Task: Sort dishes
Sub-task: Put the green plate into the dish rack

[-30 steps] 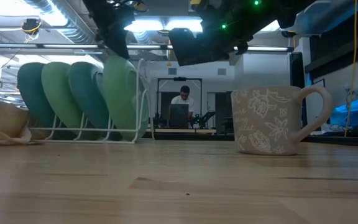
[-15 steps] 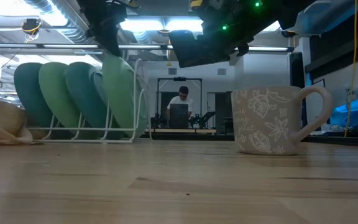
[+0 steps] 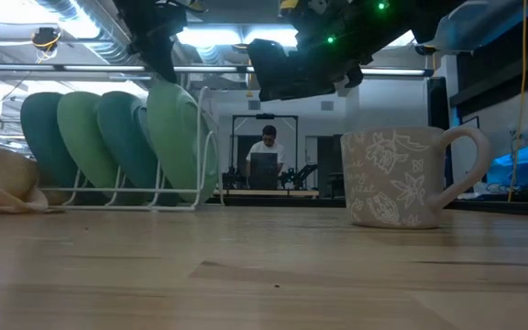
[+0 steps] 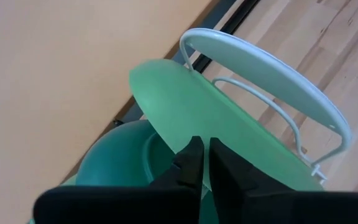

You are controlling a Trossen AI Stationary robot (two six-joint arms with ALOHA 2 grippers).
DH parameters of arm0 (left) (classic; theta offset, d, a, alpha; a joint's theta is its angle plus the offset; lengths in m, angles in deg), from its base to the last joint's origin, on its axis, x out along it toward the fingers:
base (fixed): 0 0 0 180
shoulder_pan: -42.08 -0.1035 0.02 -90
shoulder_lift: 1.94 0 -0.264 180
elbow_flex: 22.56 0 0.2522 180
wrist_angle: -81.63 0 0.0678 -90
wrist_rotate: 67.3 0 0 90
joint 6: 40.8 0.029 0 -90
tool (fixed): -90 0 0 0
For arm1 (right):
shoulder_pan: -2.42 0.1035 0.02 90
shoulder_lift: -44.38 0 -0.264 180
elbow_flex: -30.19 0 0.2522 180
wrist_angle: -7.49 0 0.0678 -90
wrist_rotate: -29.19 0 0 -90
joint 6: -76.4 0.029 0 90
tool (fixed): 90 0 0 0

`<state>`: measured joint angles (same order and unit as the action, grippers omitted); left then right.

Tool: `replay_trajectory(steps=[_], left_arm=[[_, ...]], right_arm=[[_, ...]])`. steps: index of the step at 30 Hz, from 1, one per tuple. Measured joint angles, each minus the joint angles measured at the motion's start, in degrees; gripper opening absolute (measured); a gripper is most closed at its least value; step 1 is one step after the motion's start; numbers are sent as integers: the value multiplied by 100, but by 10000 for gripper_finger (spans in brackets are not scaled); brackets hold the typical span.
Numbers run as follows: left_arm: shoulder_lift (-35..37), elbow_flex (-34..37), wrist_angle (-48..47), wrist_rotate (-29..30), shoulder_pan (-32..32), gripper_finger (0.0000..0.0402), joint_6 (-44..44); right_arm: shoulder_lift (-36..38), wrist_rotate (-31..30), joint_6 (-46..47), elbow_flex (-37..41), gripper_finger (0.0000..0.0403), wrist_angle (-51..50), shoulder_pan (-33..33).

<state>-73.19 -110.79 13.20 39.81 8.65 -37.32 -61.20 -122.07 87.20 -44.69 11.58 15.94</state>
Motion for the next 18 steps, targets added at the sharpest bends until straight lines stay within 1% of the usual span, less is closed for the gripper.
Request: replay_trajectory(steps=[5, 8, 15, 18], left_arm=[[0, 0, 1, 0, 0, 28, 130], [0, -2, -7, 2, 0, 43, 234], [0, -4, -24, 9, 0, 109, 240], [0, -4, -26, 11, 0, 131, 272]], right_arm=[[0, 1, 5, 0, 195, -2, -2], [0, 3, 5, 0, 195, -2, -2], [0, 4, 5, 0, 195, -3, -2], [0, 5, 3, 0, 195, -4, -2]])
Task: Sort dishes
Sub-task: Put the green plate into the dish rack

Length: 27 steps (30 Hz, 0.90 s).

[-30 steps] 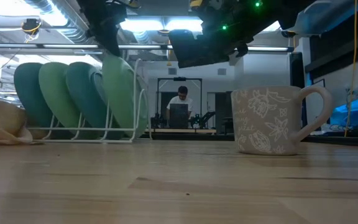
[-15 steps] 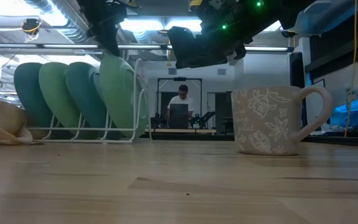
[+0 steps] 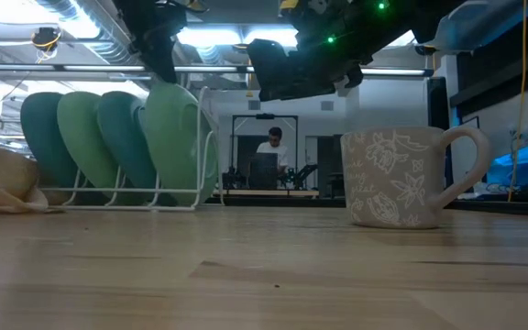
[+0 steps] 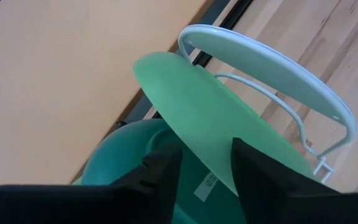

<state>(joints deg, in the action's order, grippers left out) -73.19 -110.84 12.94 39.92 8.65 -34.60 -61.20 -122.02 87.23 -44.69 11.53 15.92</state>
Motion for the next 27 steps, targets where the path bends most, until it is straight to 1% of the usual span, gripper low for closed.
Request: replay_trajectory(steps=[5, 20, 27], left_arm=[[0, 0, 12, 165, 4, 145, 107], [169, 4, 27, 356, -3, 144, 115], [251, 4, -160, 655, -7, 143, 50]], right_arm=[[0, 1, 0, 0, 195, 0, -1], [0, 2, -4, 0, 195, -2, -1], [0, 5, -4, 0, 195, -2, 0]])
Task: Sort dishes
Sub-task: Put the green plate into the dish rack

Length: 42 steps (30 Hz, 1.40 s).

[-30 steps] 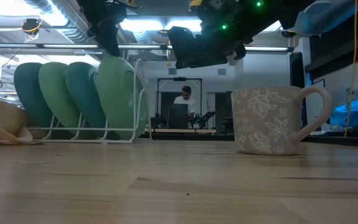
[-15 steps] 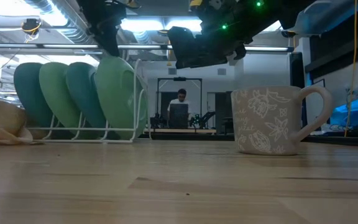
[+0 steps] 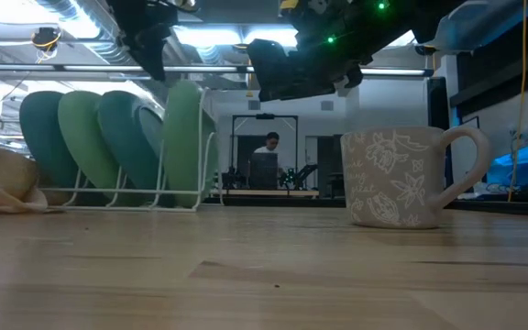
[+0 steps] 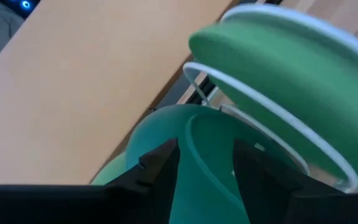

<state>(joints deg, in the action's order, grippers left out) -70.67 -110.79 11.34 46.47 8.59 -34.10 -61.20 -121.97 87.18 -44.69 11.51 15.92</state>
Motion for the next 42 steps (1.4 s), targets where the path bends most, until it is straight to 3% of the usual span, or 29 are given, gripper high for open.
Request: replay_trajectory(steps=[11, 18, 28, 31, 37, 42], left_arm=[[0, 0, 476, -47, 20, 143, -120], [-33, -2, 1420, -633, 57, 143, -68], [-777, -7, 1569, -904, 92, 143, 118], [-921, -22, 1600, -839, 93, 143, 261], [-860, -22, 1529, -155, 96, 143, 269], [-708, -24, 999, 26, 81, 143, 248]], right_arm=[[0, 37, 0, 0, 195, 0, -2], [0, 37, 0, 0, 195, 2, 0], [0, 37, 1, 0, 195, 2, -1], [0, 37, 0, 0, 195, 1, -2], [0, 37, 0, 0, 195, -37, 0], [0, 37, 0, 0, 195, -44, 0]])
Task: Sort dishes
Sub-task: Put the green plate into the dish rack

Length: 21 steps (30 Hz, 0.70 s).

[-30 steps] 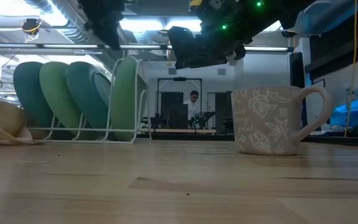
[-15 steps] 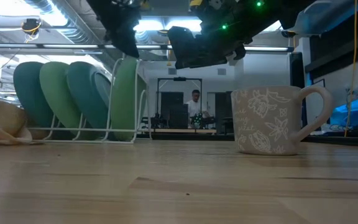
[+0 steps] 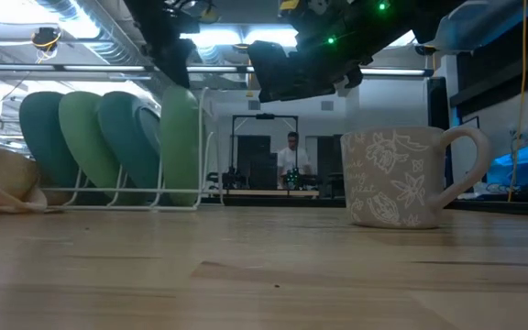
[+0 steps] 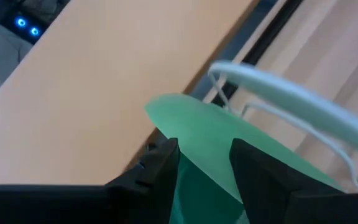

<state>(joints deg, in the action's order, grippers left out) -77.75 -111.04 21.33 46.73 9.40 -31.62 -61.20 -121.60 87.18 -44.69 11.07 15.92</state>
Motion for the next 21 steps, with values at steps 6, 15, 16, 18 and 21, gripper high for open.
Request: replay_trajectory(steps=[6, 15, 16, 18, 21], left_arm=[[27, -26, -699, 107, 15, 143, -431], [79, -6, -785, 127, 9, 143, -969], [85, -6, -832, 124, 9, 143, -1022], [107, -6, -929, 121, 9, 143, -1139], [161, -6, -1064, 79, 11, 143, -1273]], right_arm=[[0, 0, 0, -1, 195, 0, 0], [0, 2, 0, 0, 195, -78, 0], [0, 2, 3, 0, 195, -101, 0], [0, 2, 3, 0, 195, -127, -1], [0, 2, 5, -2, 195, -131, 0]])
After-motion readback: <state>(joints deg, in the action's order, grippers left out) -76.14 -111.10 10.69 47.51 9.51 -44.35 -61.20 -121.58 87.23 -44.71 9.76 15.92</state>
